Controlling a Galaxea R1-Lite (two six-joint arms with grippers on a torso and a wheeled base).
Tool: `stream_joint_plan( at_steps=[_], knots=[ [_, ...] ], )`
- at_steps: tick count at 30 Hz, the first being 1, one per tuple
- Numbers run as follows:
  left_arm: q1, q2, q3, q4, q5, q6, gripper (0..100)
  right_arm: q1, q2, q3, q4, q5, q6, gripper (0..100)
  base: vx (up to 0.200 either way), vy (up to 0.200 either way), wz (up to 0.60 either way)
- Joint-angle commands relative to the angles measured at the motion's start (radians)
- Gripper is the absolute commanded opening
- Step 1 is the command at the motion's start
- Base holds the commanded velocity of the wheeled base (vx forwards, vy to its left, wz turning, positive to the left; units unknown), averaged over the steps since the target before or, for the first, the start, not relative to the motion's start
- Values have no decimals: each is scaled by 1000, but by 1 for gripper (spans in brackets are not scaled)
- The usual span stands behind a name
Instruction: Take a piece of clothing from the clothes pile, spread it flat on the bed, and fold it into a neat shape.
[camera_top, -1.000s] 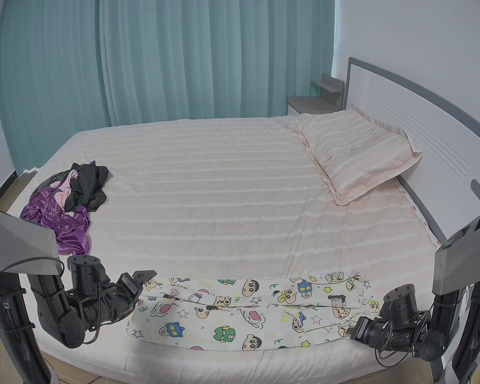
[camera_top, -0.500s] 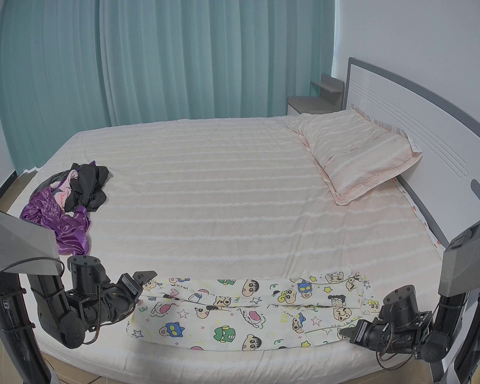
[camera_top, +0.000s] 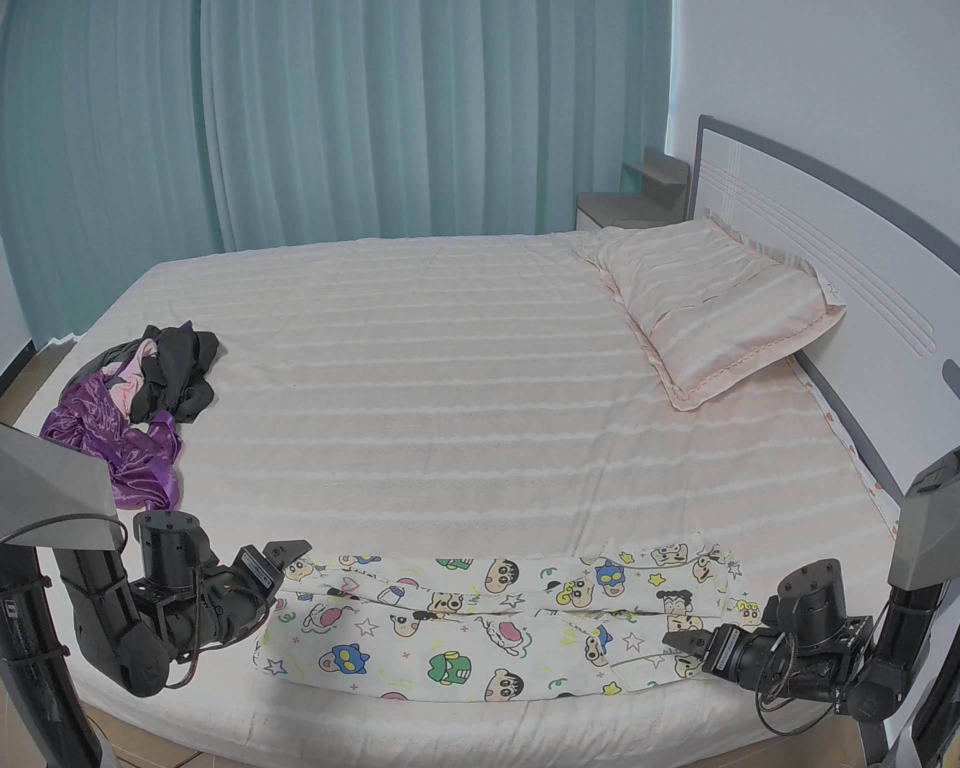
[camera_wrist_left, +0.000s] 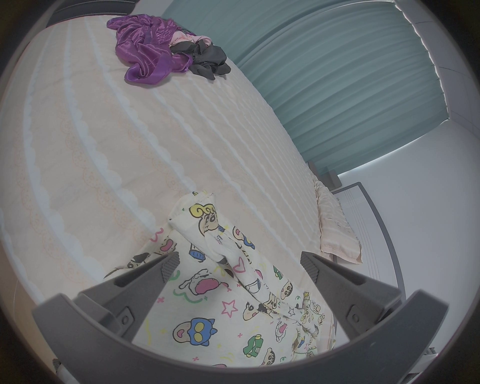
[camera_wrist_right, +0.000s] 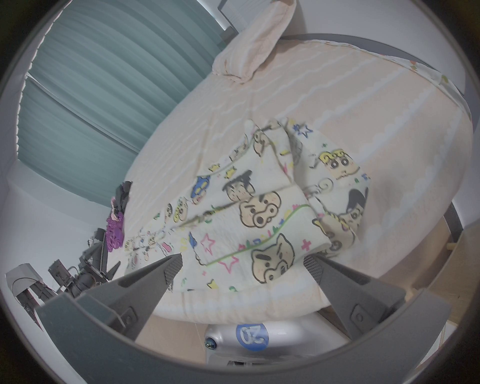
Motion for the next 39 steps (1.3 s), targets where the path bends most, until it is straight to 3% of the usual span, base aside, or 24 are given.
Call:
stream_joint_plan(
  at_steps=[1, 19, 23, 26, 32, 36, 39],
  knots=[
    [2, -2, 4, -1, -1, 0, 100, -3, -11, 18, -8, -1, 0, 100, 0, 200, 0],
    [-1, 1, 17, -1, -6, 6, 100, -17, -99, 10, -9, -2, 3, 100, 0, 200, 0],
    [-38, -5, 19, -2, -9, 10, 100, -15, -114, 4, -11, -2, 5, 100, 0, 0, 0],
    [-107, 5, -10, -25, -6, 95, 100, -15, -122, 4, -31, -7, 5, 100, 0, 0, 0],
    [-169, 83, -162, -5, -4, 234, 100, -15, -114, 16, -67, -5, 5, 100, 0, 0, 0],
    [-179, 184, -280, 58, -11, 415, 100, -12, -111, 16, -66, -5, 5, 100, 0, 0, 0],
    [-202, 198, -366, 148, -21, 431, 100, -12, -108, 16, -66, -4, 6, 100, 0, 0, 0]
  ],
)
